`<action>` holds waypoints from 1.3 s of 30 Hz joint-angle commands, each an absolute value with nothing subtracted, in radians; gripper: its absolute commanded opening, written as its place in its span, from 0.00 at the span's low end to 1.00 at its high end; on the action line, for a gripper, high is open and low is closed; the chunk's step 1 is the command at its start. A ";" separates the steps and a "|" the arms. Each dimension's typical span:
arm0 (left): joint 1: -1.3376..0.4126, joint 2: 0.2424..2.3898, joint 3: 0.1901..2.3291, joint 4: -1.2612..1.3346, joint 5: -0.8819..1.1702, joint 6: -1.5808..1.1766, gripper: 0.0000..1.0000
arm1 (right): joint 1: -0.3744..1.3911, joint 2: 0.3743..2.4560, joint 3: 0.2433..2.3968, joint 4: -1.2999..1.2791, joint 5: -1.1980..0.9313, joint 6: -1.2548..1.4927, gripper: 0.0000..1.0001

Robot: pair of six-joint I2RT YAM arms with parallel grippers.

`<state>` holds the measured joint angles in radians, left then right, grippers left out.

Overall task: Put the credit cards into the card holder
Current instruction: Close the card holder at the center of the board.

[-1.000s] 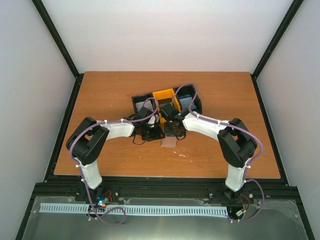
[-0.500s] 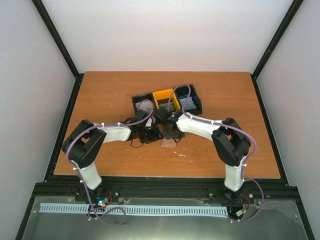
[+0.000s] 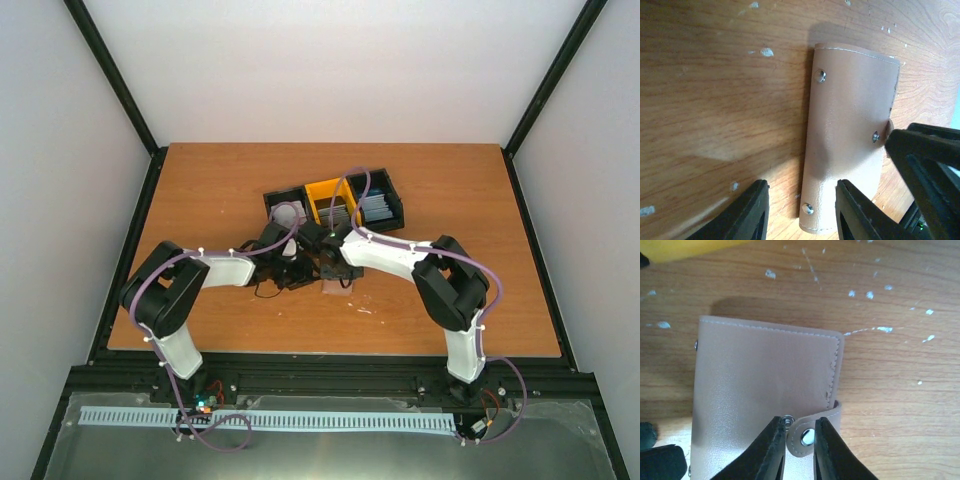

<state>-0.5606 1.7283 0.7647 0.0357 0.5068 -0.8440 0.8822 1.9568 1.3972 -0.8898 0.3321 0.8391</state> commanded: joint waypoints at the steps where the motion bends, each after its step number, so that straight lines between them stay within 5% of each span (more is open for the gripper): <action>1: -0.548 1.734 0.731 -0.008 0.500 -0.829 0.39 | 0.901 1.968 1.452 -0.968 0.421 0.882 0.21; 11: -0.531 1.720 0.700 0.011 0.512 -0.829 0.39 | 0.927 2.012 1.481 -0.992 0.396 0.879 0.31; 33: -0.509 1.718 0.660 0.058 0.565 -0.846 0.37 | 0.932 2.050 1.477 -1.015 0.474 0.897 0.18; 39: -0.509 1.714 0.655 0.063 0.564 -0.844 0.37 | 0.931 2.031 1.474 -1.009 0.478 0.903 0.06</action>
<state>-0.5152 1.7115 0.6842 0.1299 0.5934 -0.8425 0.9207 2.0373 1.4673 -0.9997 0.4381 0.8806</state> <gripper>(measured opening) 0.370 0.076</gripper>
